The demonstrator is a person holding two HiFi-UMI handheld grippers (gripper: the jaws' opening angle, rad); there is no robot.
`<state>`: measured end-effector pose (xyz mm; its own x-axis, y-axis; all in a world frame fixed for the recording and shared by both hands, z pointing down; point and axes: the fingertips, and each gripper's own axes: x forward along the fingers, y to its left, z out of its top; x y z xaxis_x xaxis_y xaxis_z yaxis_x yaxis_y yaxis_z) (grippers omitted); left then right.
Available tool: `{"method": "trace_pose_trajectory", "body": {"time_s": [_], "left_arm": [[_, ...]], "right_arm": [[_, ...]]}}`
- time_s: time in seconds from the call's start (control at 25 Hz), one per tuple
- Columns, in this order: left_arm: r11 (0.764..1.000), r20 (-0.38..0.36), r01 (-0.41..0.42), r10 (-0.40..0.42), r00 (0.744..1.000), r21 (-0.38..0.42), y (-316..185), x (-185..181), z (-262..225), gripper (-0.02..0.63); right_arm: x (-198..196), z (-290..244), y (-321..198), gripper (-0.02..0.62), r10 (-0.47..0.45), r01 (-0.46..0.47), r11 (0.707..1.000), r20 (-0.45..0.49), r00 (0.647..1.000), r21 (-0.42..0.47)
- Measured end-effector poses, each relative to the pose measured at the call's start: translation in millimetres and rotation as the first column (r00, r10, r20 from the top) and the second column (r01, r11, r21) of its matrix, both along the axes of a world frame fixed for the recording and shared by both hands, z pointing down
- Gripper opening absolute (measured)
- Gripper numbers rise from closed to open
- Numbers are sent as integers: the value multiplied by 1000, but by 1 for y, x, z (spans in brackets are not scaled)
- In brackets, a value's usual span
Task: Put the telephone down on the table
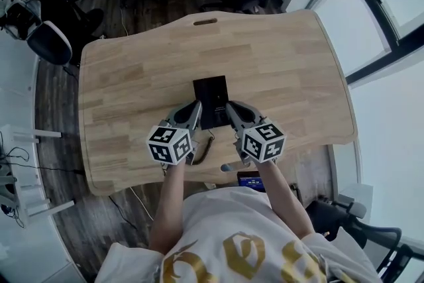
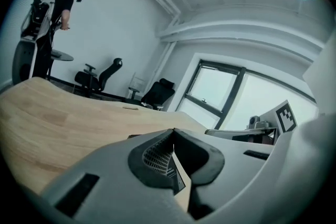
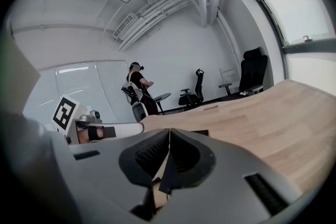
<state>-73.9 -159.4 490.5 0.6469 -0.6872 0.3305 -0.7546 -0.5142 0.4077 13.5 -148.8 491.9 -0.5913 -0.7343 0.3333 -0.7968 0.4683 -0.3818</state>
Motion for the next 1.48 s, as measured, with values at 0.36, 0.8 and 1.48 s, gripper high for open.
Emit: {"method": "trace_pose_trajectory", "body": {"time_s": [0.36,0.8,1.48], "left_arm": [[992,67,15,-24,997,128,18,-3,-28,9],[989,20,-67,65,998,133,36,20,-39,9],[990,15,-108,107,994,88,36,22,-30,9]], "right_arm": [[4,-20,27,12,22,-22,999,-5,1000,48],[19,-28,42,12,68,-65,995,-43,997,71],[20,-27,39,12,73,-72,996,-19,997,56]]}}
